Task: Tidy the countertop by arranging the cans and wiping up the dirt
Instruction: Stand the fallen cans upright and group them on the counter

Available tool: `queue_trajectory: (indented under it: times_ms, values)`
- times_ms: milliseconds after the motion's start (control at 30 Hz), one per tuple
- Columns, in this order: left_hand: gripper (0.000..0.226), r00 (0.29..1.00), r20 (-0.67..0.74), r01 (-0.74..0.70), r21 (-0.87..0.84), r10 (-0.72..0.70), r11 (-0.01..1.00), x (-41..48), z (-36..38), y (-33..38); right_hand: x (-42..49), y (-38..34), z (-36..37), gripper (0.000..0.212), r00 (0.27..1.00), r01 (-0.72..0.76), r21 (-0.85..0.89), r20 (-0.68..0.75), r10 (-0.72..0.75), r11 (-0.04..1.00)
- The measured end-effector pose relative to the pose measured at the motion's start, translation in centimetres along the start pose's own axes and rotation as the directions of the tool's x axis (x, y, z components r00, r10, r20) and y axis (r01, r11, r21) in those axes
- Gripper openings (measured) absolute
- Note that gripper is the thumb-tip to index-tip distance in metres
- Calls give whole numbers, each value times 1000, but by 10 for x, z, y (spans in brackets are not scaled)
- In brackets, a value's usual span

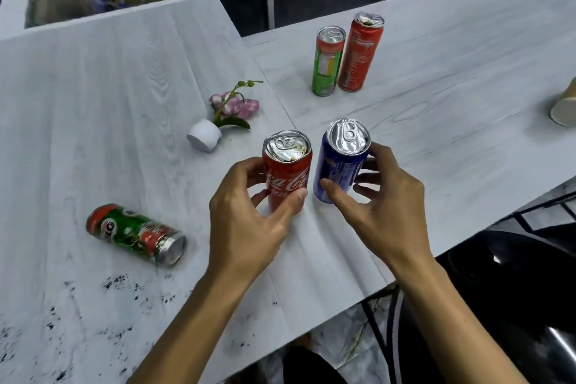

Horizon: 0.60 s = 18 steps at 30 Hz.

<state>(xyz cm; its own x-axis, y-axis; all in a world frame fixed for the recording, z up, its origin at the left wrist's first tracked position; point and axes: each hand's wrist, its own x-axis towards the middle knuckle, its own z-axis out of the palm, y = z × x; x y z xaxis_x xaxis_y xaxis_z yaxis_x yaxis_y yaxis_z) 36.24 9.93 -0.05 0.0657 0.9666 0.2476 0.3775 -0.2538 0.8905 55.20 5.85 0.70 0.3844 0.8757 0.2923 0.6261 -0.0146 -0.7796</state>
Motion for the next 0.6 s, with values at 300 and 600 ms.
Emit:
queue_trajectory:
  times_ms: [300,600]
  values:
    - [62,999,4,-33,1,33,999,66,57,15,79,28,-16,72,998,30,-19,-54,-31,999]
    - [64,998,-21,-66,57,67,996,132,110,25,152,55,-26,69,989,37,-27,-144,-40,999]
